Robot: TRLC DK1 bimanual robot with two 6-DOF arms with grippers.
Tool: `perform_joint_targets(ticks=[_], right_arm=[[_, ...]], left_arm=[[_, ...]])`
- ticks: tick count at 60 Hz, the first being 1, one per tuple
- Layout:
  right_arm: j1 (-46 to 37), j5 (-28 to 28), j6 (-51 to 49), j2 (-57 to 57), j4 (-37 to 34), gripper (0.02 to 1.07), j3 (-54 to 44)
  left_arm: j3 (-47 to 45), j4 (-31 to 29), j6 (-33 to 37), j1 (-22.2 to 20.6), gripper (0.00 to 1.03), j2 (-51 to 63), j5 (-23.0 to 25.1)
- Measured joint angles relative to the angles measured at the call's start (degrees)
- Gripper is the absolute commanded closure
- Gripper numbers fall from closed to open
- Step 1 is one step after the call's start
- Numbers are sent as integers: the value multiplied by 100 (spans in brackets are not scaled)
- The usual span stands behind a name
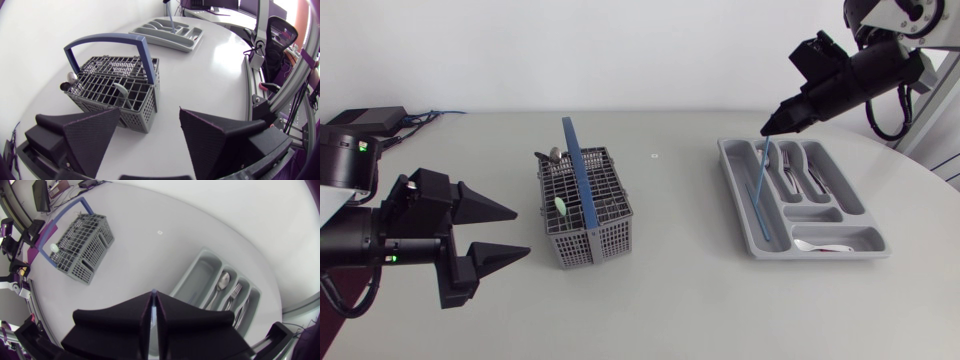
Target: Unload the cutlery basket into the drawer organizer.
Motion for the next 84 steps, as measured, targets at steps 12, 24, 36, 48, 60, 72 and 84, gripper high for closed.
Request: perform_joint_targets(ticks=[12,24,36,48,60,72,84], right_arm=[[-264,146,-20,365,-142,101,-118],[-275,146,7,833,-236,101,-131],[-343,120,74,1665,-151,101,-50],[-343,208,404,2085,243,101,175],[-343,433,765,2260,708,35,304],[-249,492,955,1875,1099,12,210],[216,474,1001,595,1635,12,-339]], left_arm=[[0,0,0,0,5,0,0],[0,2,0,0,5,0,0],[-11,2,0,0,5,0,-2],[-31,0,2,0,5,0,-7],[-31,0,2,0,5,0,-22],[-63,2,7,46,5,0,-22],[-92,9,28,254,5,0,-22]])
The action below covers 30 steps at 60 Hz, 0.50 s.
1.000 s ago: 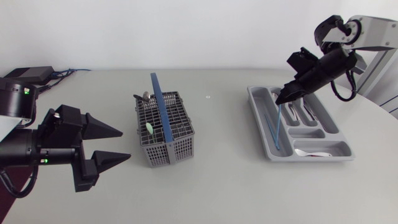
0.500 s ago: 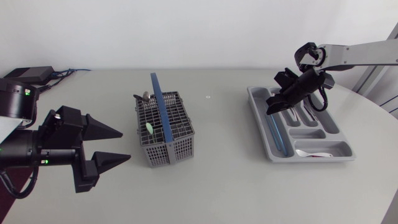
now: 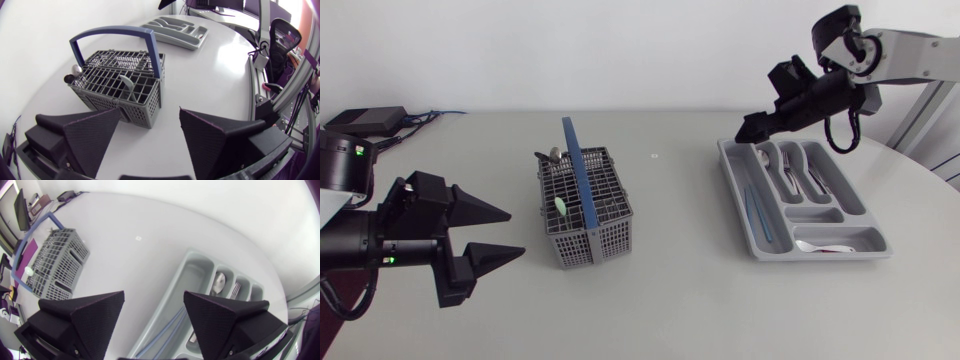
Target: Unload the cutlery basket into the drawer organizer.
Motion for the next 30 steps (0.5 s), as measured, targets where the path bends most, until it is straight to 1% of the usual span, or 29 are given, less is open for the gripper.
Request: perform_joint_targets(ticks=[8,13,15,20,25,26,29,30], right_arm=[[612,-13,66,-752,247,13,-505],[1064,-26,109,-1088,422,13,-863],[1215,-26,131,-1178,474,15,-984],[1591,-22,238,-1351,601,26,-1261],[1928,-2,345,-1429,723,42,-1495],[1974,-4,363,-1429,741,49,-1523],[2109,-2,402,-1429,874,62,-1628],[2149,-4,413,-1429,907,66,-1663]], left_arm=[[-2,81,0,144,5,0,0],[-2,223,-2,240,5,17,0],[-2,315,-2,282,5,48,2],[-2,566,-4,402,6,210,2],[-2,815,-4,529,10,535,0],[-2,872,-4,557,12,619,2],[-2,1005,-4,636,15,855,0],[-2,1045,-7,658,18,929,0]])
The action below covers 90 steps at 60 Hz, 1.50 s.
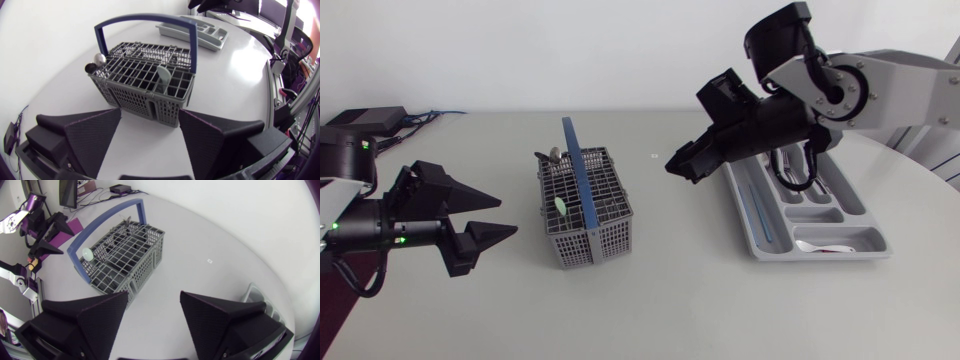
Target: Unload the cutlery basket into the drawer organizer.
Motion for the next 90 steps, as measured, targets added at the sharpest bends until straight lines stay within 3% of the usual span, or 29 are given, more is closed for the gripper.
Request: perform_joint_targets(ticks=[8,11,17,30,55,65,74,90], right_arm=[[258,20,72,2,125,97,-203],[363,20,83,2,179,100,-262],[616,22,81,2,289,101,-363],[1237,127,79,90,476,101,-560],[1963,15,-37,87,579,101,-592],[2120,-46,-81,87,651,101,-590],[2135,11,-98,90,743,101,-514],[1908,363,-101,203,1080,101,-501]], left_arm=[[52,332,-24,131,40,710,0],[153,444,-81,181,49,997,-2],[533,525,-232,254,82,1611,26],[907,560,-323,63,86,2221,111],[470,98,-146,-1591,86,2035,107],[470,59,-151,-1923,86,1895,109],[448,11,-155,-1762,85,1561,138],[511,-63,-125,-498,84,1207,378]])
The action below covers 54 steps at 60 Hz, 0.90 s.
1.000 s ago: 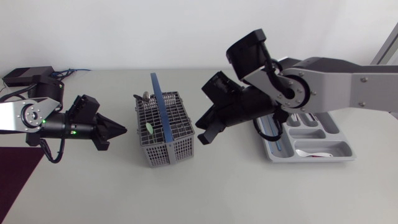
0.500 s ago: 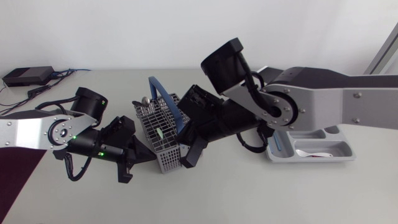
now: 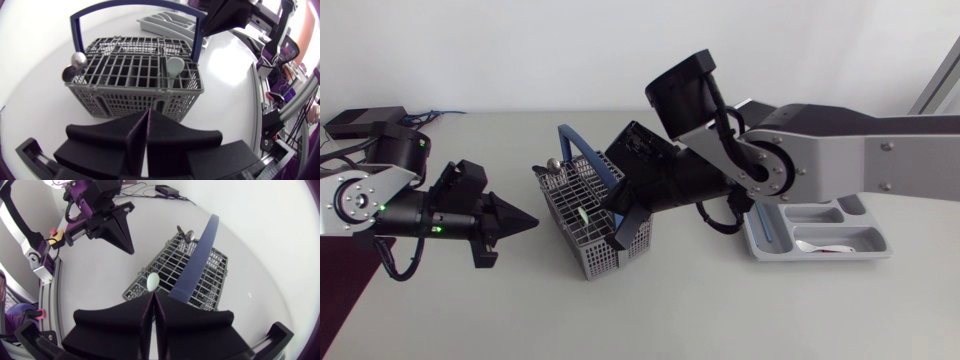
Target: Unload the cutlery basket into the drawer organizer.
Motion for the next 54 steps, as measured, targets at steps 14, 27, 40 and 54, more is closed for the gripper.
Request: perform_joint_targets(ticks=[14,27,40,54], right_arm=[[-219,341,-85,122,107,101,-17],[-356,577,-109,120,140,101,-142],[-378,328,-129,-385,166,101,-780],[-625,162,-256,-885,219,101,-1322]], left_arm=[[647,212,-52,654,84,802,205],[1025,1593,-946,876,84,1690,256],[1565,2726,-1784,890,84,2715,219],[2009,2835,-2256,872,84,3399,201]])
